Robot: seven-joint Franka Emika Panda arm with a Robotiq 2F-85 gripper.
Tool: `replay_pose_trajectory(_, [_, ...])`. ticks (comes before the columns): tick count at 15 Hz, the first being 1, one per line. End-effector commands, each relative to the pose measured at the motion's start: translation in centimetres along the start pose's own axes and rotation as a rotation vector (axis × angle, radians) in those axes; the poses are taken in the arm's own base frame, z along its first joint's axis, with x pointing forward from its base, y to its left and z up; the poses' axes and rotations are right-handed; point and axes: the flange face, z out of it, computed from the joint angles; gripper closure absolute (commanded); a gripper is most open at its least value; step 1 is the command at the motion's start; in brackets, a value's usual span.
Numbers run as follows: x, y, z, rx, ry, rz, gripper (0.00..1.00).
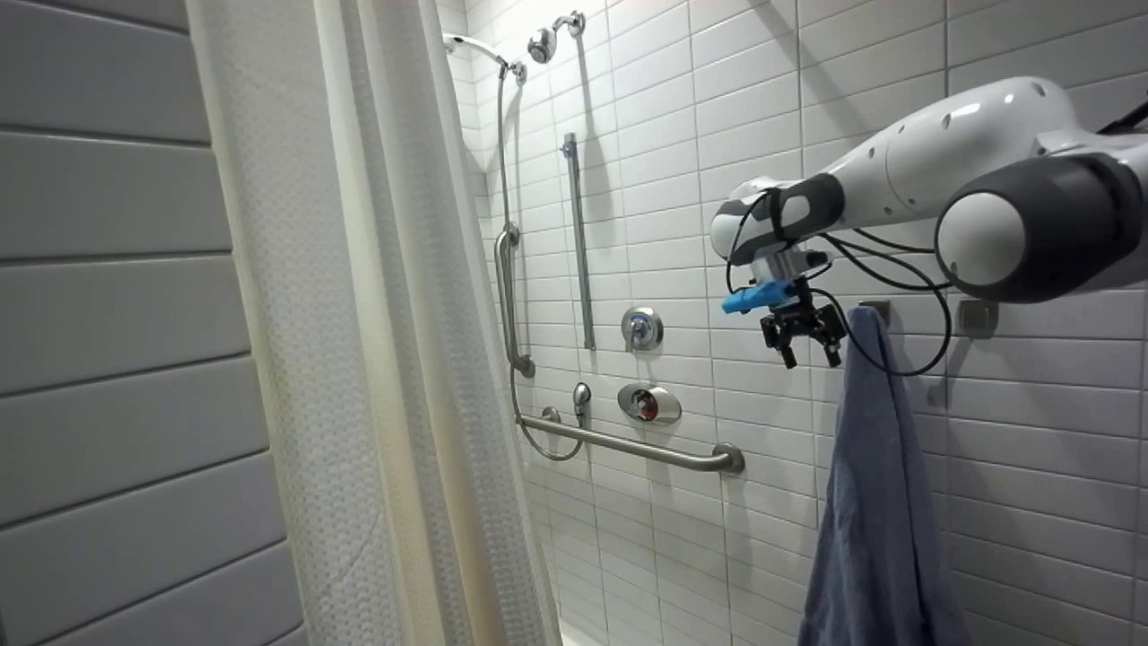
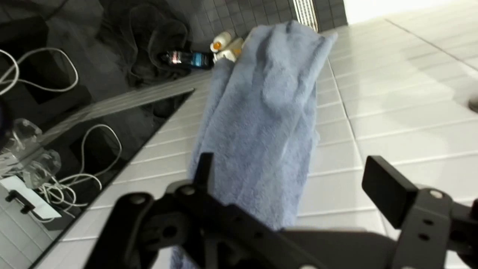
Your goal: Pick up the blue towel
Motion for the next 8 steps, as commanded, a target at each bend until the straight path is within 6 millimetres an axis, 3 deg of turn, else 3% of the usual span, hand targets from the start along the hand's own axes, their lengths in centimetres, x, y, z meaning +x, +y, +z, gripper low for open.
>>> replay_pose_trajectory(1, [0.5, -1.5, 0.2, 0.051, 0.162, 0.069, 0.0])
replay_pose_trajectory(8, [1.3, -2.2, 4.0, -0.007, 0.313, 0.195, 0.0])
